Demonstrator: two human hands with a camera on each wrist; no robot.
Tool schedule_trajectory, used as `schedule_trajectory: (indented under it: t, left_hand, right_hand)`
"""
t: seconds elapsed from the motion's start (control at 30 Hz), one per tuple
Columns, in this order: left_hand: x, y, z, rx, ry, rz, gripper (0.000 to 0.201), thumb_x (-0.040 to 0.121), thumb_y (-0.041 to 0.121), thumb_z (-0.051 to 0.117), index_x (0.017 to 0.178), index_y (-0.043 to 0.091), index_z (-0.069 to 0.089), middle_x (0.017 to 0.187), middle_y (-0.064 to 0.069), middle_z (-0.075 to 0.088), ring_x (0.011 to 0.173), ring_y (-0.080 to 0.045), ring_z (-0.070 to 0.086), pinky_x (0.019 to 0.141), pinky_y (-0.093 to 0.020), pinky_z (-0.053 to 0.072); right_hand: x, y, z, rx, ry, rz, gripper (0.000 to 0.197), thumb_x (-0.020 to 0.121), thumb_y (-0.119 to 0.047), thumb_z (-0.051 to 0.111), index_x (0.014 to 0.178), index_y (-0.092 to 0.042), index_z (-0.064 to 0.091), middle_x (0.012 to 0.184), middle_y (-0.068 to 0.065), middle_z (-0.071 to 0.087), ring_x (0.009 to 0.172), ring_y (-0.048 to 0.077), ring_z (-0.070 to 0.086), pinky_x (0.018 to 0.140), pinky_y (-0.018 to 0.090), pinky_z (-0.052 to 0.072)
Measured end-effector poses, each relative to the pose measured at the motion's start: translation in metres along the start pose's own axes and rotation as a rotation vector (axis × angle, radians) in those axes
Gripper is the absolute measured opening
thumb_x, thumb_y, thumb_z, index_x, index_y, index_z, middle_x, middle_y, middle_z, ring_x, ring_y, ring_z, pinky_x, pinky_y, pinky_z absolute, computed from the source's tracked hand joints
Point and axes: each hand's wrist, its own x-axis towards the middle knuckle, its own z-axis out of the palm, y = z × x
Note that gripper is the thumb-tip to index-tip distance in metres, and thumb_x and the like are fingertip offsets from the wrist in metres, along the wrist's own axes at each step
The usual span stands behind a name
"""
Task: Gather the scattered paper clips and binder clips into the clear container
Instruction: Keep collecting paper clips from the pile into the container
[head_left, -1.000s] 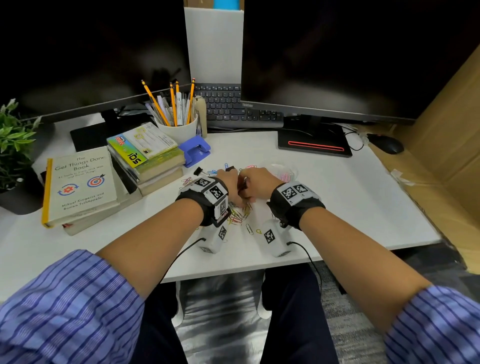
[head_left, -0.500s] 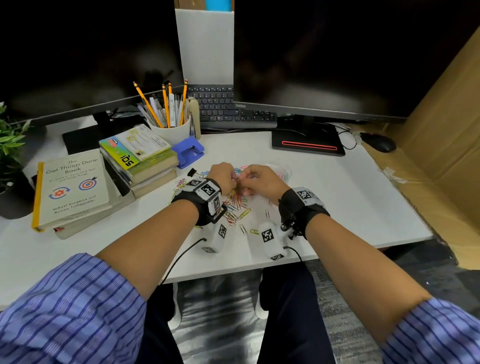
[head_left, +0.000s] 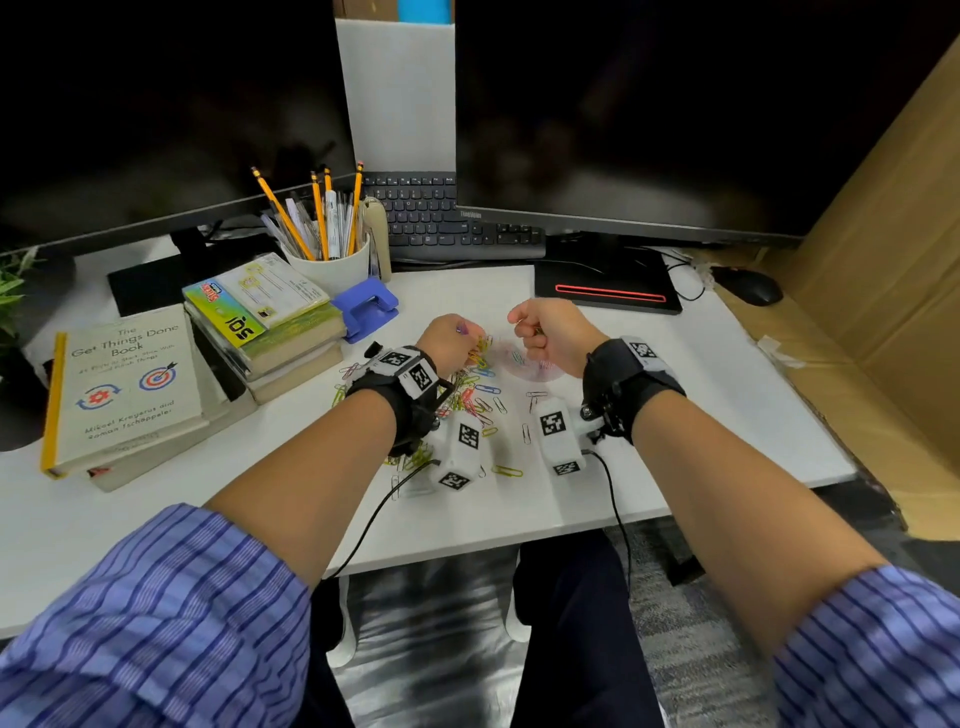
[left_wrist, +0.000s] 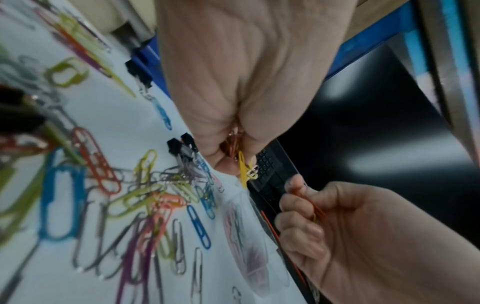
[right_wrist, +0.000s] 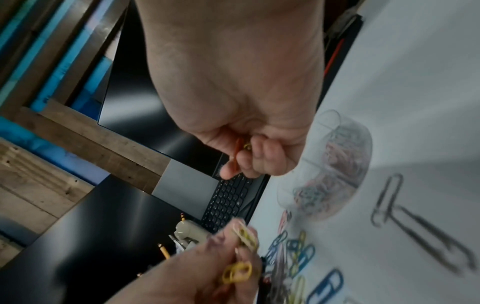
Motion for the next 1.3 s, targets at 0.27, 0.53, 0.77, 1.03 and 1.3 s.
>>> schedule_trajectory:
  t: [0.27,0.53,0.77,1.03,1.3]
  left_hand:
    - [0.002,-0.009,0.008,-0.010,-0.001,-0.084,0.030,0.097,-0.003,0.037,0.117,-0.011,0.059,0.124,-0.028,0.058,0.067,-0.024,0.056,0.061,-0.023,0.049]
    - [0.003,-0.003,0.011,-0.054,-0.080,-0.178,0.024,0.099,-0.004,0.037,0.092,0.001,0.059,0.095,-0.012,0.048,0.068,-0.023,0.052,0.064,-0.022,0.051]
    - [0.007,-0.009,0.018,0.015,-0.046,-0.161,0.027,0.100,0.005,0.035,0.077,0.007,0.048,0.099,-0.014,0.050,0.092,-0.029,0.056,0.062,-0.023,0.044]
    - [0.003,-0.010,0.010,0.001,-0.053,-0.166,0.025,0.097,-0.005,0.034,0.083,0.003,0.054,0.068,-0.005,0.045,0.057,-0.018,0.044,0.063,-0.026,0.047]
    - [0.002,-0.019,-0.003,0.042,-0.043,-0.140,0.023,0.096,-0.004,0.037,0.082,0.010,0.051,0.089,-0.014,0.052,0.070,-0.025,0.052,0.071,-0.034,0.051]
  right_hand:
    - [0.019,-0.005,-0.010,-0.530,0.054,-0.097,0.018,0.093,-0.010,0.053,0.097,0.001,0.066,0.068,0.003,0.057,0.064,0.017,0.055,0.064,0.029,0.050]
    - [0.018,-0.002,-0.013,-0.628,0.005,-0.153,0.024,0.088,0.004,0.057,0.107,-0.003,0.070,0.116,0.017,0.065,0.109,0.030,0.064,0.098,0.043,0.051]
    - [0.004,-0.006,-0.009,-0.440,-0.036,-0.210,0.035,0.094,0.009,0.041,0.124,0.007,0.058,0.127,0.026,0.057,0.116,0.032,0.058,0.075,0.013,0.051]
    - [-0.004,-0.003,-0.002,-0.175,0.008,-0.208,0.033,0.091,0.011,0.037,0.115,0.003,0.058,0.089,0.018,0.064,0.074,0.020,0.060,0.063,0.020,0.049]
    - [-0.026,0.009,0.030,-1.207,-0.290,-0.239,0.046,0.079,-0.037,0.073,0.119,-0.017,0.065,0.109,-0.002,0.057,0.103,0.016,0.053,0.086,0.027,0.042]
